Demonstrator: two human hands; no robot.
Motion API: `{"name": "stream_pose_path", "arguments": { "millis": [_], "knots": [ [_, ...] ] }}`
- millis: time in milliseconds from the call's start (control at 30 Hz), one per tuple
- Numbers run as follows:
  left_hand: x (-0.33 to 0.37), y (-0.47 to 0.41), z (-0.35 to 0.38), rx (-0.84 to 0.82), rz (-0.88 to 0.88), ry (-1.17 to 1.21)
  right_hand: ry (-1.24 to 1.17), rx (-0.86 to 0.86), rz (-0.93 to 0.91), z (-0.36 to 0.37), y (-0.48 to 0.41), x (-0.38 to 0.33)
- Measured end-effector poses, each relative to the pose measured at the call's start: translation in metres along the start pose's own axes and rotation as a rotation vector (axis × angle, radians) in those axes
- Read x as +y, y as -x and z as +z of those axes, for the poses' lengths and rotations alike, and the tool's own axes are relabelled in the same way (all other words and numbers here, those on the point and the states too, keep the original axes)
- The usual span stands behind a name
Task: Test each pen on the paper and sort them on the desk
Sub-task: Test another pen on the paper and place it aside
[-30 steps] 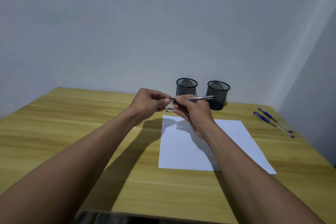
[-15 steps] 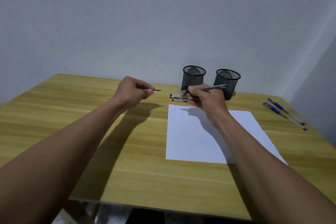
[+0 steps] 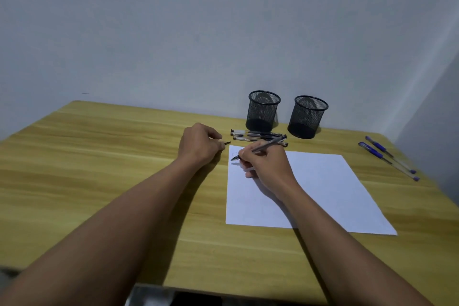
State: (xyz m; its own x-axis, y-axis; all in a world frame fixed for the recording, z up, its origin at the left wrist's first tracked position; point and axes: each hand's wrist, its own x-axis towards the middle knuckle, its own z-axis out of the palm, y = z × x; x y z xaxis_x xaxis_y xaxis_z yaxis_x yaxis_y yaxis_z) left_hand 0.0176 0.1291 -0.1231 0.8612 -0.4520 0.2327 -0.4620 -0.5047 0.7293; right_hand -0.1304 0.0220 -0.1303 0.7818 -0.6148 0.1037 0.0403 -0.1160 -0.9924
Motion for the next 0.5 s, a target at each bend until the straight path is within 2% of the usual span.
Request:
{"name": "stream_pose_path", "arguments": {
  "millis": [133, 333, 500],
  "knots": [
    [0.002, 0.022, -0.015, -0.005, 0.042, -0.051, 0.039, 0.009, -0.007, -0.001, 0.0, 0.006],
    [-0.013, 0.073, -0.028, -0.215, 0.223, -0.173, 0.154, 0.082, -0.051, 0.001, 0.004, 0.009],
    [-0.016, 0.078, -0.024, -0.182, 0.248, -0.201, 0.251, 0.088, -0.047, 0.002, 0.005, 0.009]
  ]
}}
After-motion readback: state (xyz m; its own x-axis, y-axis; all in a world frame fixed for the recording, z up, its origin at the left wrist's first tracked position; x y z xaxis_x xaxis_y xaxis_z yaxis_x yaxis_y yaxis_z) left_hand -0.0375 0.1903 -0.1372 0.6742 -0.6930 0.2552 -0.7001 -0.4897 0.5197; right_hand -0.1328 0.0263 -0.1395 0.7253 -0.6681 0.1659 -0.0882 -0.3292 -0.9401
